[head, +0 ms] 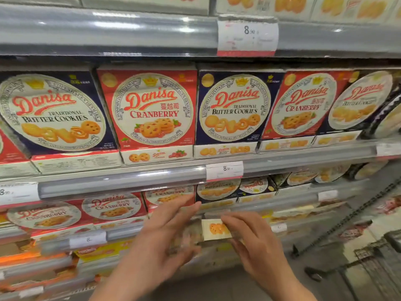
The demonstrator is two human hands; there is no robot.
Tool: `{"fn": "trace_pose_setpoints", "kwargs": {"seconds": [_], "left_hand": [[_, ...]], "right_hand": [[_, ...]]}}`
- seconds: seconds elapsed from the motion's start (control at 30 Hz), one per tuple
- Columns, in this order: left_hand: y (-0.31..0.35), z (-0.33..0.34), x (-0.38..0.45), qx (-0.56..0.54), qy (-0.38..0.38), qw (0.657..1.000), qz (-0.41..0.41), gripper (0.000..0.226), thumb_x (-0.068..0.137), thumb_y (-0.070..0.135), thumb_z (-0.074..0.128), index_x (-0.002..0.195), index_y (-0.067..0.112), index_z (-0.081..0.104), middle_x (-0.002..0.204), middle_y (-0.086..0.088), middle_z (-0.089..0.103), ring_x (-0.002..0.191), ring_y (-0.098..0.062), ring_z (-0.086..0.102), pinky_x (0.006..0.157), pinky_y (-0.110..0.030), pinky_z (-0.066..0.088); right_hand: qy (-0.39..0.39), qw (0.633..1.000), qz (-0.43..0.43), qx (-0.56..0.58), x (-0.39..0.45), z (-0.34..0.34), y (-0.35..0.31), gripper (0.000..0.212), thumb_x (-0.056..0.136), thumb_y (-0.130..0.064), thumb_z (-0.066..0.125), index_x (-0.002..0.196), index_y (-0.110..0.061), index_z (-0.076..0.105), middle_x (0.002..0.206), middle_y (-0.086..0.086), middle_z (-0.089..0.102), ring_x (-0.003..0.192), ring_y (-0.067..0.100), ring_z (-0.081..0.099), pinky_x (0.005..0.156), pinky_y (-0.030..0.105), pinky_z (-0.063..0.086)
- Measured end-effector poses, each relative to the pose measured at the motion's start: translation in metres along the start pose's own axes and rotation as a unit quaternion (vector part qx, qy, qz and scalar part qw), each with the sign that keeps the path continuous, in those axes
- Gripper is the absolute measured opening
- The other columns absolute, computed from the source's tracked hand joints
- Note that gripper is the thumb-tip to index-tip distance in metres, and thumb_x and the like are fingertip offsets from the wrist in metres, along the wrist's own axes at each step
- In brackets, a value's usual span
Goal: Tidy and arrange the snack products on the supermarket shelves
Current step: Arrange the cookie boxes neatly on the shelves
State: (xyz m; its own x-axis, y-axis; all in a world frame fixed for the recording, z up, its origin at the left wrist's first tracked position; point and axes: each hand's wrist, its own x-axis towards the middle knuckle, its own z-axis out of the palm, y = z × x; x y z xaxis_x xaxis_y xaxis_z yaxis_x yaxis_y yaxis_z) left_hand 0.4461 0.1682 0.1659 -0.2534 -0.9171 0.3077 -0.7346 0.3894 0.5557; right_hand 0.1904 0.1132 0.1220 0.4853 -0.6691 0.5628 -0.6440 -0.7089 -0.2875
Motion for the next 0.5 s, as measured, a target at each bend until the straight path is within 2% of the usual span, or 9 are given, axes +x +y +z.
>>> {"fn": "trace_pose_setpoints", "kwargs": {"seconds": [0.1, 0.2, 0.27, 0.33, 0.4, 0.5], "left_hand": [[0.019, 0.013, 0.016, 0.053, 0.061, 0.996, 0.041, 0.06, 0.092, 0.048, 0.062, 0.149, 0.039, 0.044, 0.162, 0.02, 0.026, 0.151, -0.007, 0.022, 0.117, -0.034, 0.025], [0.031, 0.026, 0.03, 0.125, 0.094, 0.986, 0.055, 0.056, 0.093, 0.046, 0.053, 0.147, 0.03, 0.05, 0.166, 0.007, 0.023, 0.155, -0.021, 0.018, 0.116, -0.049, 0.024], [0.033, 0.033, 0.037, 0.174, 0.093, 0.979, 0.046, 0.062, 0.089, 0.044, 0.055, 0.149, 0.028, 0.048, 0.168, 0.001, 0.019, 0.155, -0.028, 0.015, 0.117, -0.053, 0.022], [0.032, 0.039, 0.041, 0.21, 0.082, 0.974, 0.018, 0.073, 0.084, 0.04, 0.066, 0.152, 0.025, 0.044, 0.168, -0.003, 0.015, 0.155, -0.033, 0.014, 0.117, -0.058, 0.024], [0.031, 0.04, 0.042, 0.254, 0.055, 0.966, -0.011, 0.089, 0.075, 0.038, 0.079, 0.154, 0.022, 0.04, 0.169, -0.007, 0.011, 0.155, -0.035, 0.012, 0.118, -0.06, 0.026], [0.032, 0.038, 0.041, 0.307, 0.024, 0.951, -0.02, 0.099, 0.07, 0.038, 0.083, 0.156, 0.02, 0.037, 0.169, -0.01, 0.008, 0.154, -0.036, 0.012, 0.118, -0.057, 0.019]], "right_hand": [[0.026, 0.999, 0.03, -0.038, -0.014, -0.021, 0.037, 0.038, 0.087, -0.024, 0.054, 0.121, -0.014, 0.067, 0.119, -0.002, 0.062, 0.104, 0.018, 0.059, 0.089, 0.029, 0.046], [0.037, 0.994, 0.068, -0.075, -0.024, -0.042, 0.069, 0.039, 0.088, -0.025, 0.052, 0.12, -0.011, 0.07, 0.118, -0.001, 0.063, 0.103, 0.022, 0.061, 0.087, 0.035, 0.048], [0.057, 0.99, 0.083, -0.096, -0.027, -0.052, 0.085, 0.038, 0.09, -0.024, 0.053, 0.119, -0.008, 0.071, 0.119, 0.002, 0.063, 0.104, 0.024, 0.061, 0.087, 0.035, 0.045], [0.076, 0.985, 0.093, -0.121, -0.025, -0.058, 0.098, 0.032, 0.09, -0.015, 0.065, 0.12, -0.006, 0.07, 0.119, 0.007, 0.065, 0.104, 0.027, 0.061, 0.088, 0.034, 0.042], [0.086, 0.981, 0.103, -0.14, -0.02, -0.058, 0.108, 0.036, 0.085, -0.008, 0.076, 0.12, -0.005, 0.07, 0.119, 0.01, 0.066, 0.104, 0.03, 0.063, 0.086, 0.038, 0.045], [0.098, 0.979, 0.077, -0.163, -0.007, -0.056, 0.116, 0.033, 0.095, -0.024, 0.061, 0.122, -0.007, 0.069, 0.122, 0.011, 0.065, 0.109, 0.032, 0.062, 0.089, 0.044, 0.047]]}}
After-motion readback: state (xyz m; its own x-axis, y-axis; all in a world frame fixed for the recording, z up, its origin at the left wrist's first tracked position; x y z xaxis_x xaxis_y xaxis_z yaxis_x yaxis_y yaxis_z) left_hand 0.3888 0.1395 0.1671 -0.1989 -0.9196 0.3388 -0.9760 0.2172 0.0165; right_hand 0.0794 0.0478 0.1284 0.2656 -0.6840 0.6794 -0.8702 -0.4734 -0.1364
